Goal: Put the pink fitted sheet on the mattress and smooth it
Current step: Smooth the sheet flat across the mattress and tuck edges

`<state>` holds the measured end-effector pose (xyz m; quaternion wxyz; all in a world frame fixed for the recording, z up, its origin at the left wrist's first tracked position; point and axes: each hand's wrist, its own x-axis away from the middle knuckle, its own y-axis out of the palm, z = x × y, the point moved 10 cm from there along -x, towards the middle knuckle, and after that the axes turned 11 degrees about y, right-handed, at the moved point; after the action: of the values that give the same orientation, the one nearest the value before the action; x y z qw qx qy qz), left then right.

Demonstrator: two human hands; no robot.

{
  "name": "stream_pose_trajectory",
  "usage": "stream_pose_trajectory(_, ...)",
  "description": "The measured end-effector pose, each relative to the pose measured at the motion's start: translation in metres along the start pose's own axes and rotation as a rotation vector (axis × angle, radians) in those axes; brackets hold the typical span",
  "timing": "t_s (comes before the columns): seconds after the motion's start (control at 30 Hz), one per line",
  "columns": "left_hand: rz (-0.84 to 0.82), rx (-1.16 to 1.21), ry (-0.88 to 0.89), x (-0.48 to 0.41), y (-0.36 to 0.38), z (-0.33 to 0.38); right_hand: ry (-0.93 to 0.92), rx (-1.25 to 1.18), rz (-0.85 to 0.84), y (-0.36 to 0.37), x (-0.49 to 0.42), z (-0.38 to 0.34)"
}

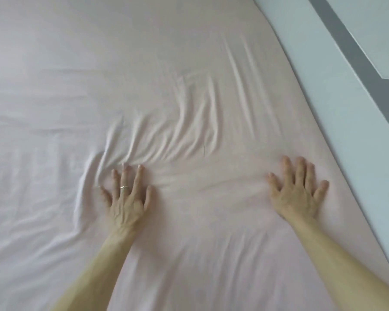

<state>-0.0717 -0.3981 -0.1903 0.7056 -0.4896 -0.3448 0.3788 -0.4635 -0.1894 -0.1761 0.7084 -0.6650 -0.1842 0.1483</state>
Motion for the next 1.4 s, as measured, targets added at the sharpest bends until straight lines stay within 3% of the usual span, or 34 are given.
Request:
stream_pose_trajectory(0.1, -0.037, -0.015, 0.282, 0.001, 0.026, 0.079, 0.021, -0.057, 0.073, -0.015, 0.004, -0.01)
stream_pose_trajectory(0.2, -0.079, 0.039, 0.312, 0.024, 0.06, 0.15, -0.314, -0.157, 0.054, -0.02, 0.026, -0.085)
stream_pose_trajectory(0.3, -0.095, 0.021, 0.289, 0.045, 0.078, 0.182, -0.597, -0.073, -0.025, -0.003, 0.036, -0.12)
stream_pose_trajectory(0.43, -0.108, -0.034, 0.308, 0.046, 0.083, 0.169, -0.343, 0.03, 0.058, -0.007, -0.01, -0.005)
stream_pose_trajectory(0.5, -0.138, -0.038, 0.288, 0.046, 0.086, 0.171, -0.187, -0.038, 0.048, -0.018, -0.026, 0.065)
stream_pose_trajectory(0.6, -0.183, -0.024, 0.252, 0.047, 0.084, 0.178, -0.103, -0.264, -0.06, -0.016, -0.039, 0.102)
stream_pose_trajectory(0.83, -0.202, -0.042, 0.141, 0.04, 0.076, 0.183, 0.037, -0.356, -0.23, -0.008, -0.039, 0.11)
stream_pose_trajectory(0.9, -0.117, -0.023, 0.189, 0.028, 0.066, 0.217, 0.052, -0.286, -0.146, -0.019, -0.033, 0.116)
stream_pose_trajectory(1.0, -0.079, -0.041, 0.405, -0.001, 0.063, 0.3, 0.0, -0.201, 0.13, -0.057, -0.015, 0.1)
stream_pose_trajectory(1.1, -0.151, -0.012, 0.409, -0.035, 0.079, 0.349, -0.189, -0.267, 0.15, -0.061, -0.016, 0.066)
stream_pose_trajectory(1.17, -0.193, 0.013, 0.366, -0.05, 0.092, 0.347, -0.277, -0.234, 0.059, -0.034, -0.031, 0.069)
stream_pose_trajectory(1.23, -0.206, 0.003, 0.308, -0.057, 0.091, 0.311, -0.246, -0.273, 0.01, -0.013, -0.045, 0.09)
stream_pose_trajectory(1.4, -0.158, -0.085, -0.042, -0.049, 0.052, 0.146, -0.177, -0.369, -0.05, 0.005, -0.054, 0.102)
